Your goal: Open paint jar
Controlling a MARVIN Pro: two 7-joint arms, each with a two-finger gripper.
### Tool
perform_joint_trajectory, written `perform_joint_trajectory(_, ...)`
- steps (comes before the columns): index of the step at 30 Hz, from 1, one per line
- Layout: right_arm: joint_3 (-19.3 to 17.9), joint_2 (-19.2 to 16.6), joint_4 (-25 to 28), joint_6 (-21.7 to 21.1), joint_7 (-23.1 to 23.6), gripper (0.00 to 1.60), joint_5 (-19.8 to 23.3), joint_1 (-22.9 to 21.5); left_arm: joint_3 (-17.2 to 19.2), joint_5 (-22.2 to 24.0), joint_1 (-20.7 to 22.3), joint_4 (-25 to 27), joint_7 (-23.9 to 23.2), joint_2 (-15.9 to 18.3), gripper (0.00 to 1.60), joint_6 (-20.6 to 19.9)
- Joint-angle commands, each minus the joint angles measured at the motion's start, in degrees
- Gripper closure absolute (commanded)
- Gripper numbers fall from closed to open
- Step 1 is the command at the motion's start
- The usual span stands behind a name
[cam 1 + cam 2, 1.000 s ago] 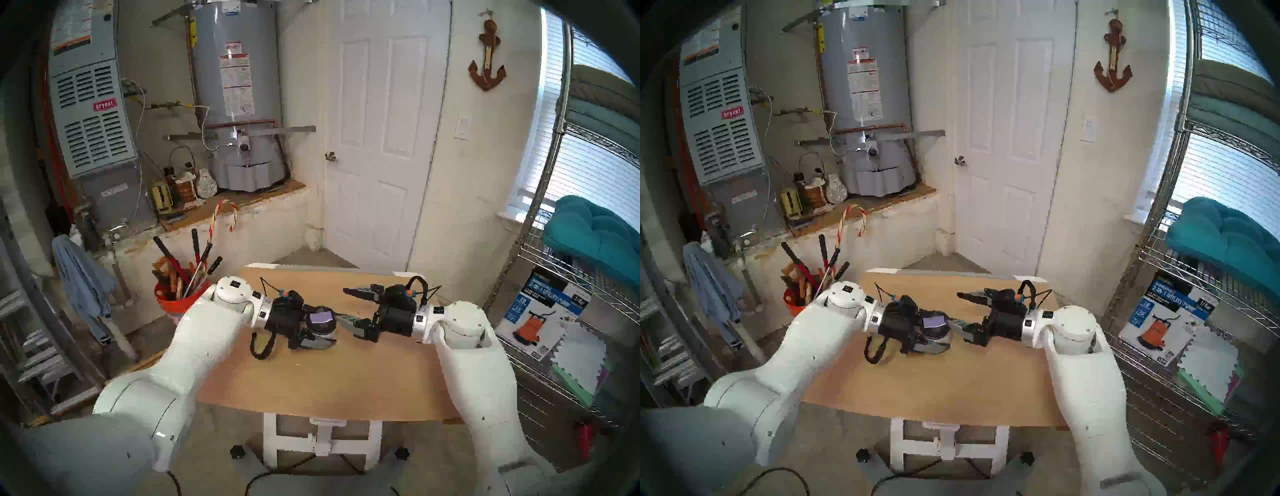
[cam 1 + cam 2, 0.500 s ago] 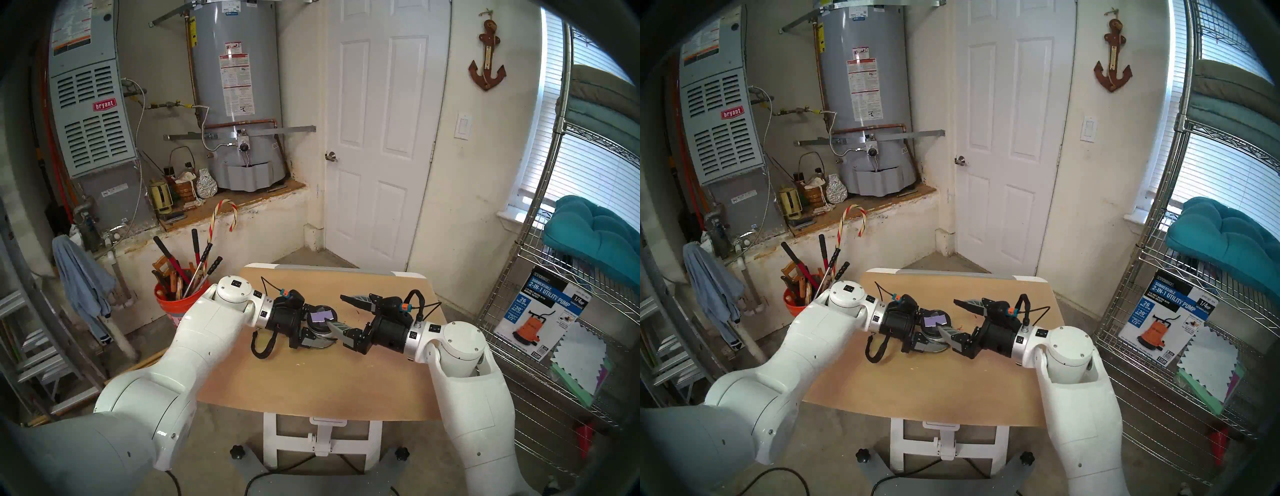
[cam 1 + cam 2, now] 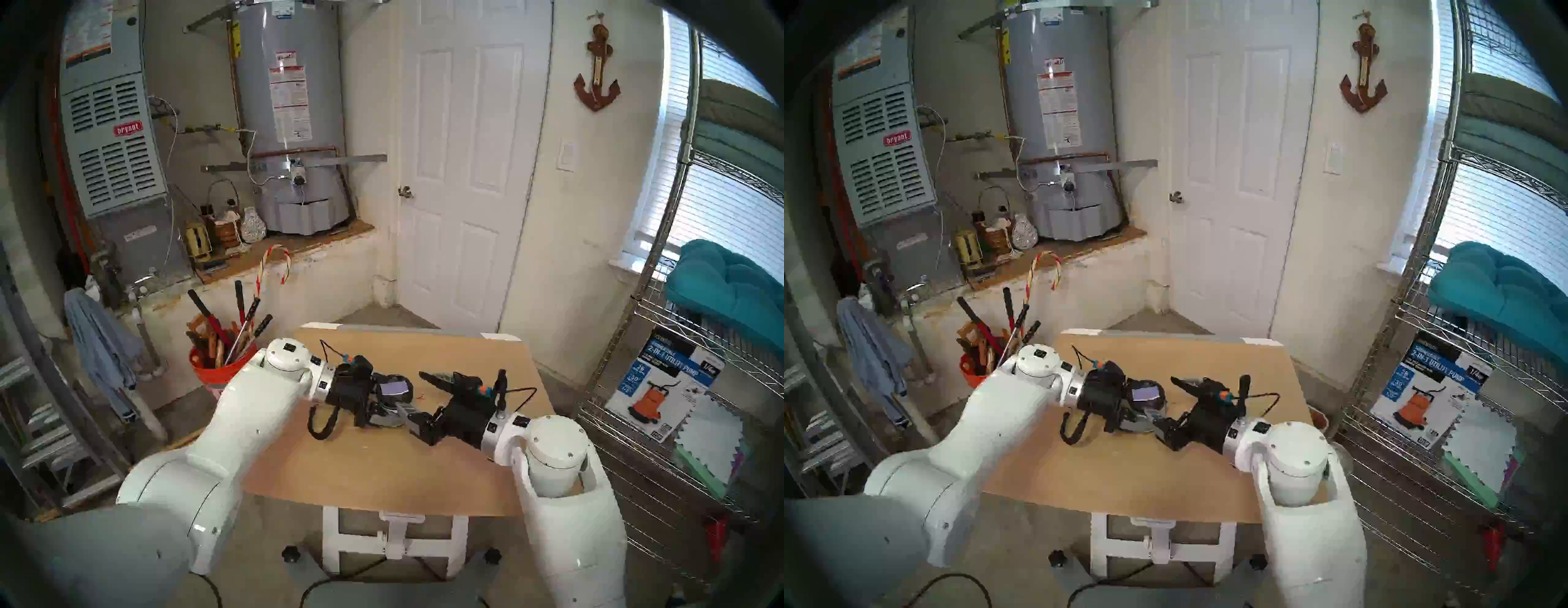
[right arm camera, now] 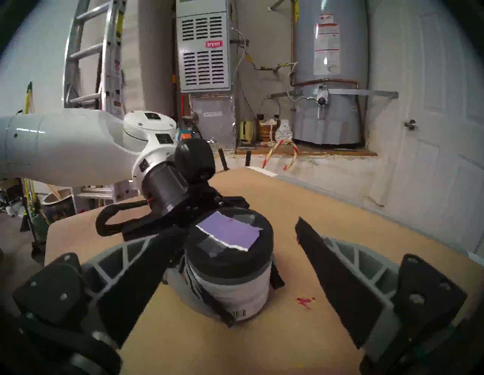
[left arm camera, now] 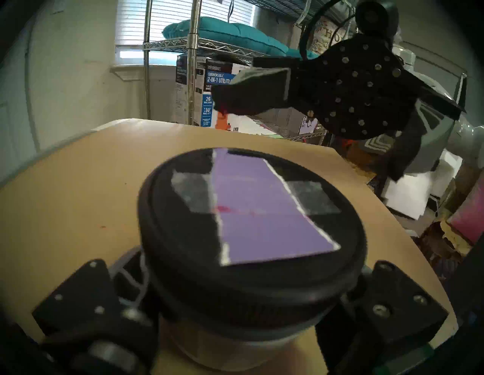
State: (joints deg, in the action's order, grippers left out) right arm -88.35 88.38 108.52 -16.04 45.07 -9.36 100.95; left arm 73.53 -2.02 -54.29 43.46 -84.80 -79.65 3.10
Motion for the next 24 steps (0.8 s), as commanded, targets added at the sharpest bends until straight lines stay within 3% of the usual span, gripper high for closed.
perform_joint_trajectory(1,2.98,1.65,3.50,-1.50,-4.36,0.00,-0.98,1.42,0.36,0.57,1.51,-0.12,-0.20,-0.40,1.60,0.27)
perform_joint_trajectory(24,4.43,2.32,-4.44,-0.02,-4.57,0.00,-1.25,-4.72,0.79,0.52,0.44,1.33,-0.20,-0.36,1.60,-0.26)
